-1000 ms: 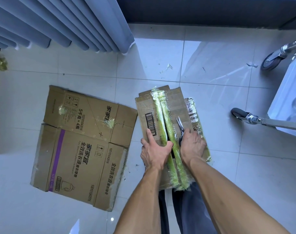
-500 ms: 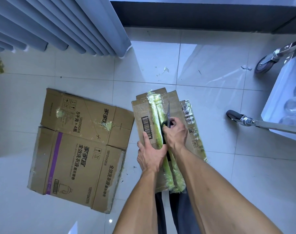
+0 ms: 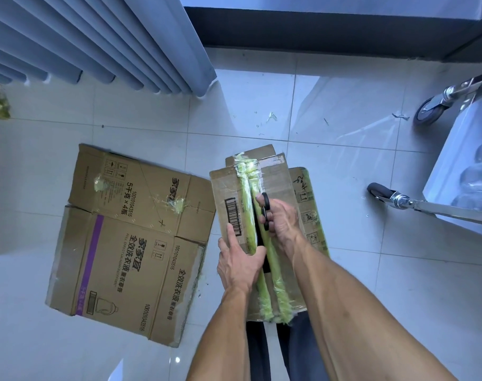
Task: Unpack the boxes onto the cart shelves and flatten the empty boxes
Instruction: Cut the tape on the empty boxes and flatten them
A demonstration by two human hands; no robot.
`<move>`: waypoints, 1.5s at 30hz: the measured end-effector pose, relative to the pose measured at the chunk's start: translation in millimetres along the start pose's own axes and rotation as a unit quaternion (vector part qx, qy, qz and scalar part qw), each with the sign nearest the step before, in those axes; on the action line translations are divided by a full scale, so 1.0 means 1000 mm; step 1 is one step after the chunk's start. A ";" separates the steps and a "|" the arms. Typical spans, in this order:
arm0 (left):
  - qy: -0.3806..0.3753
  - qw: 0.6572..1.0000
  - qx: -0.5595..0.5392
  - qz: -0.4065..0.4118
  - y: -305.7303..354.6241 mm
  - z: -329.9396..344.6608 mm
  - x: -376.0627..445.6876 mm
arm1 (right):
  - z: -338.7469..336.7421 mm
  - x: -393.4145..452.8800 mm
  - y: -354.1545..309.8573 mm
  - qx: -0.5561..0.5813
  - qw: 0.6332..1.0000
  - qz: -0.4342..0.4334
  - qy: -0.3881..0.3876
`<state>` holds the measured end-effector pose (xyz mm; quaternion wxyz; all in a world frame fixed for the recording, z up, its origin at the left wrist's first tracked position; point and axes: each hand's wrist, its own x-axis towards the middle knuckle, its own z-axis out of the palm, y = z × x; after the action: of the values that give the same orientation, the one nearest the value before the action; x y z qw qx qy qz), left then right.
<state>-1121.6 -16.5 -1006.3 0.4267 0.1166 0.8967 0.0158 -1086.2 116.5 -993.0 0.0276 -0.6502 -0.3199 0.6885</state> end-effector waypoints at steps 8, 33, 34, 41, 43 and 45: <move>-0.002 1.000 -0.029 -0.009 -0.002 -0.008 -0.005 | -0.001 -0.015 -0.007 0.038 0.995 0.077 -0.048; -0.033 0.991 -0.129 0.016 0.001 -0.012 -0.041 | -0.005 -0.008 -0.016 0.089 0.995 0.048 -0.026; -0.032 0.990 -0.139 0.019 0.001 -0.012 -0.044 | -0.006 -0.009 -0.018 0.095 0.994 0.044 -0.020; 0.006 0.979 -0.206 -0.001 -0.004 -0.018 -0.052 | -0.025 -0.018 -0.038 -0.007 1.000 0.005 0.022; 0.051 0.970 -0.232 -0.058 -0.012 -0.030 -0.049 | -0.034 -0.022 -0.038 -0.081 0.996 -0.014 0.018; 0.086 0.966 -0.217 -0.109 -0.018 -0.040 -0.045 | -0.038 -0.025 -0.040 -0.102 0.995 -0.013 0.011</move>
<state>-1128.5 -40.8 -948.9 0.3625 -0.0792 0.9123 0.1735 -1062.7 152.0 -950.6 -0.0259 -0.6531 -0.3967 0.6445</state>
